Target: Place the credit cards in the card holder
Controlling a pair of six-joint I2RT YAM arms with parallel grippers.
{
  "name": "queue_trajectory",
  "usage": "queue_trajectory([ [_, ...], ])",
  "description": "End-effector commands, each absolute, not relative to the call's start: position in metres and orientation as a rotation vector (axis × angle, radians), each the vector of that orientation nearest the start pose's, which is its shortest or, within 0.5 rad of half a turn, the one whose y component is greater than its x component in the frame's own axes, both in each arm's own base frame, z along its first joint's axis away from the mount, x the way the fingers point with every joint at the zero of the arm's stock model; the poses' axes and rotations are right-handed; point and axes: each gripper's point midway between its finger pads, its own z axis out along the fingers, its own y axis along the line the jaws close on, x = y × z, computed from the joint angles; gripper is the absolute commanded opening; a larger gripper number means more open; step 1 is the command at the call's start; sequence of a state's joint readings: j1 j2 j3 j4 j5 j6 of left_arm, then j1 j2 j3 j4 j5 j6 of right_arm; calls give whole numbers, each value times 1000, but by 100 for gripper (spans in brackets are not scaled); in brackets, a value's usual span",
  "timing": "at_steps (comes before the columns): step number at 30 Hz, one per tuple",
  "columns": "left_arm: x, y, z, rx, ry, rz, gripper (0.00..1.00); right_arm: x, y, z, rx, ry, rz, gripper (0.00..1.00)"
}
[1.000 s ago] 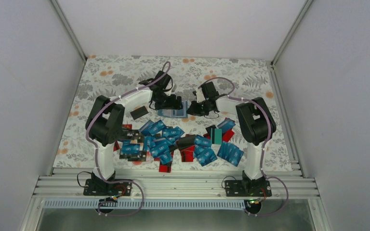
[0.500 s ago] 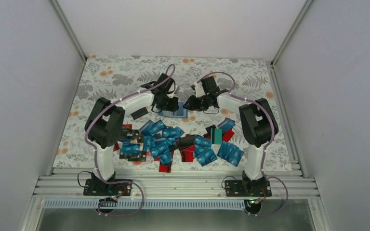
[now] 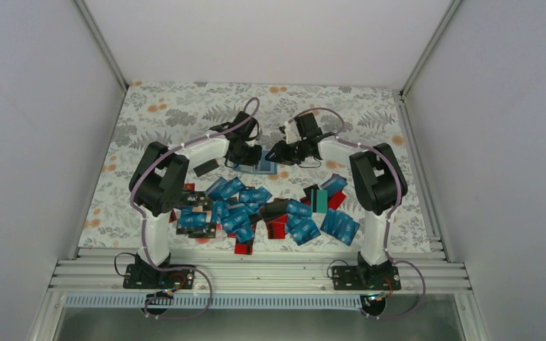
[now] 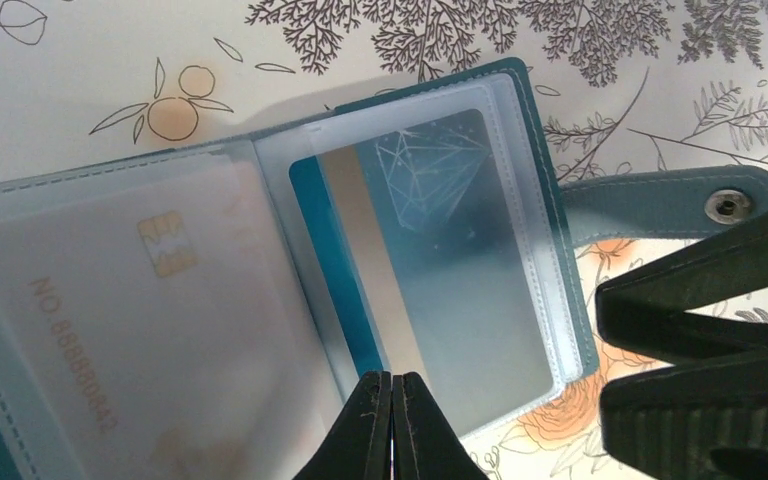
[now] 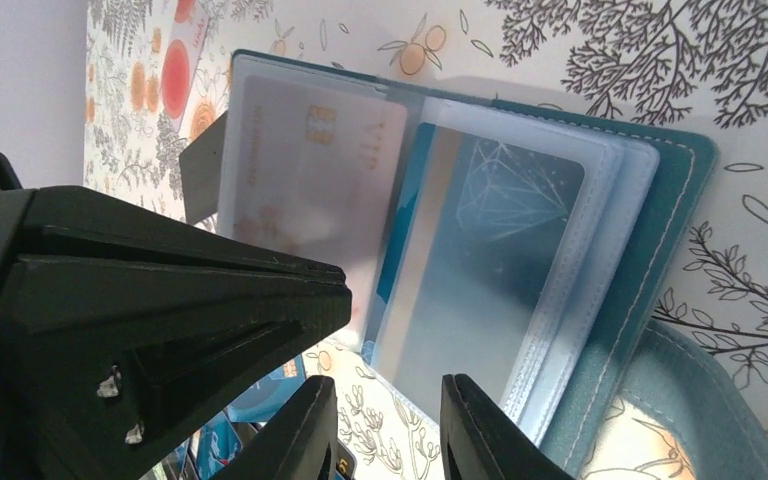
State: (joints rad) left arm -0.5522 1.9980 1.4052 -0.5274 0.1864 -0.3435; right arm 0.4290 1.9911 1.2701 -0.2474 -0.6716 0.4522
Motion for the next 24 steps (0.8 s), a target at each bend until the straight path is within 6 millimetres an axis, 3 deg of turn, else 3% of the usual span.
queue_trajectory([
  [1, 388, -272, 31, 355, 2761, -466, 2, 387, 304, 62, -261, 2634, 1219, 28],
  [11, 384, -270, 10, 365, 2790, -453, 2, 393, 295, 41, -212, 2692, 1112, 31],
  [24, 380, -263, -15, 355, 2839, -396, 2, 391, 291, 42, -211, 2691, 1076, 36],
])
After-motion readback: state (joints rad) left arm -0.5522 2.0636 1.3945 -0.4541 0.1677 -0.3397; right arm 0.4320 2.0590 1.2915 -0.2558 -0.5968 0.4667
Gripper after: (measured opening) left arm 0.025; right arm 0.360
